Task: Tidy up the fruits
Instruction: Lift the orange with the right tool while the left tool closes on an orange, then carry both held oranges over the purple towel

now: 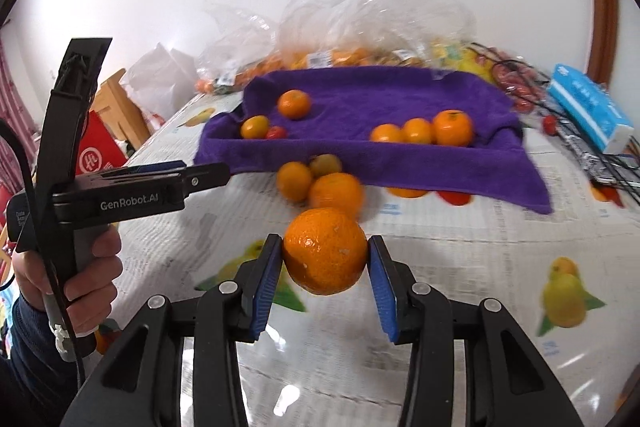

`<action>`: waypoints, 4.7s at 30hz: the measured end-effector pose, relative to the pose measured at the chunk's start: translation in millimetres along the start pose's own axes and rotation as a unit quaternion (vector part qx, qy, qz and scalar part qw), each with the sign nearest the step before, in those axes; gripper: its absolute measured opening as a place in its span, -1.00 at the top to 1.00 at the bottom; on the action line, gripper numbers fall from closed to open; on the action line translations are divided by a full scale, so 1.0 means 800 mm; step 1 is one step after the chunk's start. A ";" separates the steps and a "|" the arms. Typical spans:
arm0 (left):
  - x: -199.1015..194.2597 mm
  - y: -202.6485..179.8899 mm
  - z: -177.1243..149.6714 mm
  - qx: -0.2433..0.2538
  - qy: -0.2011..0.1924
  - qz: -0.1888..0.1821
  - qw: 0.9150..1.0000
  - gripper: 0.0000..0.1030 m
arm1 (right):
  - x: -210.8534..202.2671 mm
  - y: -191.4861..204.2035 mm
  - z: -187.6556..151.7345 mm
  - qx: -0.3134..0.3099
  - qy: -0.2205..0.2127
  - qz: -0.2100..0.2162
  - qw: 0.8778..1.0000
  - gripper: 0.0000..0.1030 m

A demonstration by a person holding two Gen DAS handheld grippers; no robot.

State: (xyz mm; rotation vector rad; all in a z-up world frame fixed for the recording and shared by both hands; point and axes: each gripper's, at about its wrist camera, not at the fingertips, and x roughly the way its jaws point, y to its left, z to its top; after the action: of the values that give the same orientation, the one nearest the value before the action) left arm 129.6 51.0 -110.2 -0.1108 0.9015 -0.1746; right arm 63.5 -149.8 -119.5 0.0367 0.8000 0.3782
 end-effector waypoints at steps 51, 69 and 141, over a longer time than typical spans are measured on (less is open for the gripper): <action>0.070 -0.061 0.009 0.021 0.053 0.009 0.998 0.36 | -0.011 -0.085 -0.010 0.032 -0.008 -0.063 0.997 0.17; 0.050 -0.057 0.011 0.016 0.036 0.005 0.999 0.37 | -0.018 -0.083 -0.004 0.032 -0.018 -0.064 0.997 0.17; 0.087 -0.016 0.085 -0.029 -0.002 -0.004 1.000 0.37 | 0.120 -0.085 0.127 0.003 -0.033 -0.046 0.998 0.16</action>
State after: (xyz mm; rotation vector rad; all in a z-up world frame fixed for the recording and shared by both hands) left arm 224.3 26.6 -119.6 -0.1688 0.9018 -0.1562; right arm 217.3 -168.7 -126.6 0.0174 0.7352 0.2857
